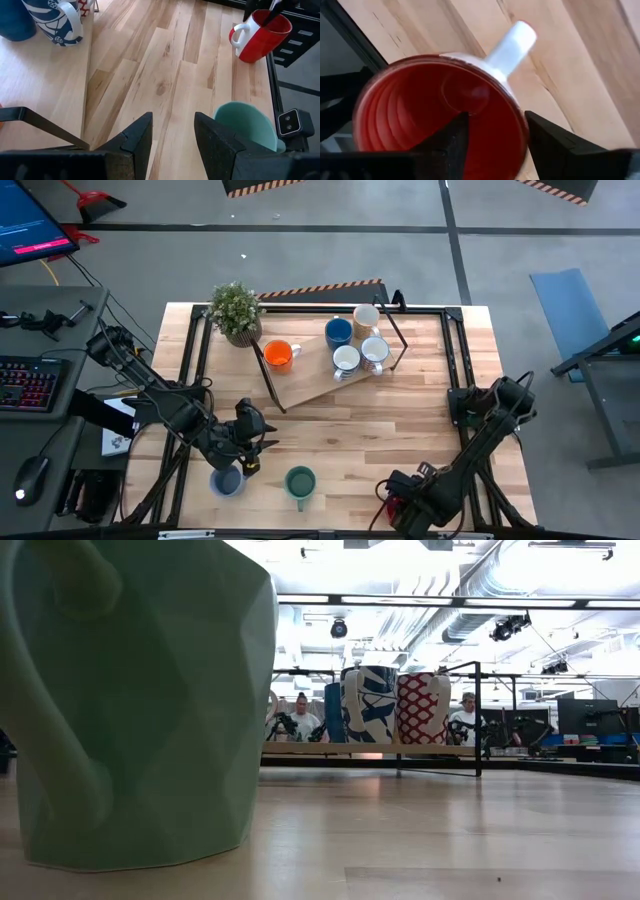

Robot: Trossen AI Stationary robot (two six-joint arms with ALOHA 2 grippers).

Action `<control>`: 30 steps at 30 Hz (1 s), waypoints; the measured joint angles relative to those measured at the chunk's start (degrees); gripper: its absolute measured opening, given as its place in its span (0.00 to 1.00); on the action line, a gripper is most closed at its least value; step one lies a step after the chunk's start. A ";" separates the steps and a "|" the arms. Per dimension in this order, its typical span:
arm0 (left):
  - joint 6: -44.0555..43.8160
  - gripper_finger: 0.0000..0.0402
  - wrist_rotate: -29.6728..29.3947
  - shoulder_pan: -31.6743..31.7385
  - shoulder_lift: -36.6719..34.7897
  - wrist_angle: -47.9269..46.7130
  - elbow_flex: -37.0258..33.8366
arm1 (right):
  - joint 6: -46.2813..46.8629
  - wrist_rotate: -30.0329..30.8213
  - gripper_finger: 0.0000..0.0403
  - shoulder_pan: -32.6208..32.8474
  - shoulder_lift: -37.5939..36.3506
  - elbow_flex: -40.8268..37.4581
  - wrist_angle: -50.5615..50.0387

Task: Place coffee mugs
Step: Put the red mug on the shelf

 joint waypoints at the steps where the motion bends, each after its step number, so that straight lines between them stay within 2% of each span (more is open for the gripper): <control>1: 0.02 0.33 0.00 0.00 0.00 0.00 0.00 | 0.02 0.02 0.41 -0.02 0.39 0.00 0.41; 7: -0.09 0.33 0.00 0.00 0.00 0.02 0.00 | 0.84 0.05 0.41 -0.02 2.67 0.00 1.16; 10: -0.35 0.33 0.00 0.00 0.00 0.02 0.00 | 2.52 0.06 0.38 -0.02 3.28 0.00 1.12; 13: -0.34 0.33 0.00 0.00 0.00 0.02 0.00 | 3.04 0.52 0.27 -0.02 3.28 0.00 0.98; 16: -0.32 0.33 -0.02 0.00 0.00 0.04 0.00 | 3.03 1.11 0.08 -0.02 3.28 0.00 0.89; 18: -0.32 0.33 -0.02 0.00 0.00 0.02 0.00 | 2.74 2.63 0.03 -0.02 3.28 0.00 0.92; 21: -0.32 0.33 -0.02 0.00 0.00 0.00 0.00 | 2.46 6.50 0.01 -0.19 2.52 0.67 -1.56; 24: -0.30 0.33 -0.02 0.00 0.00 0.02 -0.02 | 3.01 12.07 0.01 -0.74 -0.07 2.89 -8.12; 30: -0.32 0.33 -0.02 0.00 0.00 0.00 -0.02 | 4.12 30.07 0.00 -2.21 -6.44 9.43 -20.02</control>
